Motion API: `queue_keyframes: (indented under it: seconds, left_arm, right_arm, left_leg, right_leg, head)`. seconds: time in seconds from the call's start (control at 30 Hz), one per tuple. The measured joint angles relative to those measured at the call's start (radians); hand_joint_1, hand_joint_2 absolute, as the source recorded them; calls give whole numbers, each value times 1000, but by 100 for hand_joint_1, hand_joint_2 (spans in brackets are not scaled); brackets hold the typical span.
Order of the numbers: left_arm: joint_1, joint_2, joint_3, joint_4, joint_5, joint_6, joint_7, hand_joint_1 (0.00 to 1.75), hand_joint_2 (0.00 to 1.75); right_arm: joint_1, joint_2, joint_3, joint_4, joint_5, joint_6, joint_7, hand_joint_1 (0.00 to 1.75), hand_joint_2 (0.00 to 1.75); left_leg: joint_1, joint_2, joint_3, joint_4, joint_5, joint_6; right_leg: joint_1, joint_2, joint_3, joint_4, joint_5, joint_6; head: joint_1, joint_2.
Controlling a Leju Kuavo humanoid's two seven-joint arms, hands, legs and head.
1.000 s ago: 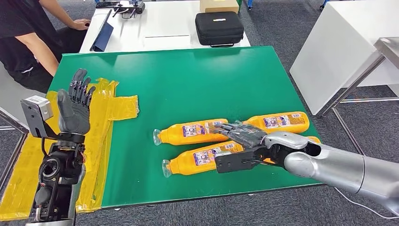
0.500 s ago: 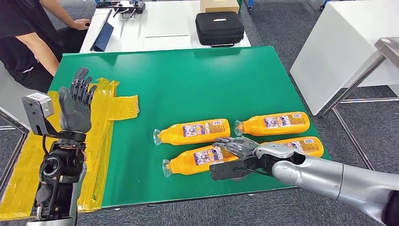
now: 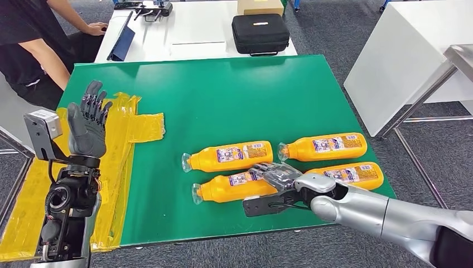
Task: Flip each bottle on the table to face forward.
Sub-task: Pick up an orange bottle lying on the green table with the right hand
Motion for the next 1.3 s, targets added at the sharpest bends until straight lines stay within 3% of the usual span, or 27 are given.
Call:
queue_keyframes:
  seconds: [0.1, 0.23, 0.73, 0.93, 1.07, 1.17, 1.3]
  left_arm:
    - [0, 0, 0, 0, 0, 2, 1, 0, 0]
    - [1, 1, 2, 0, 0, 7, 3, 0, 0]
    - [21, 7, 12, 0, 12, 14, -4, 0, 0]
    - [22, 11, 13, 5, 21, 13, -18, 0, 0]
    - [28, 16, 21, 9, 28, 9, -33, 0, 175]
    - [42, 17, 36, 6, 31, -2, -39, 0, 175]
    - [50, 17, 47, 0, 35, -15, -41, 0, 175]
  right_arm:
    - [12, 27, 0, 54, 16, -3, -3, 1, 175]
    - [26, 63, 0, 116, 26, 6, -7, 173, 175]
    - [48, 119, -22, 211, 32, -23, -32, 175, 175]
    - [100, 88, -98, 185, -188, -49, -160, 175, 175]
    - [225, 43, -226, 71, -292, -51, -291, 175, 175]
    - [350, 34, -379, -57, -295, -40, -363, 175, 175]
    - [441, 40, -534, -176, -275, -11, -376, 175, 175]
  left_leg:
    - [0, 0, 1, 0, 0, 0]
    - [0, 1, 2, 0, 0, 0]
    - [2, 4, 19, 0, -4, -4]
    - [2, 4, 21, 0, -4, -4]
    - [2, 2, 17, 0, -4, -4]
    - [2, 1, 13, 0, -4, -4]
    - [2, 2, 11, 0, -4, -5]
  right_leg:
    - [0, 0, 0, 0, 0, 0]
    - [0, 0, 1, 0, 0, 0]
    - [2, 5, 15, -1, -1, -2]
    - [2, 5, 17, -1, -1, -2]
    - [2, 3, 15, -1, -1, -2]
    - [3, 2, 12, 0, -1, -2]
    - [3, 2, 10, 0, -3, -3]
  head:
    - [0, 0]
    - [0, 0]
    - [0, 0]
    - [0, 0]
    - [0, 0]
    - [0, 0]
    - [0, 0]
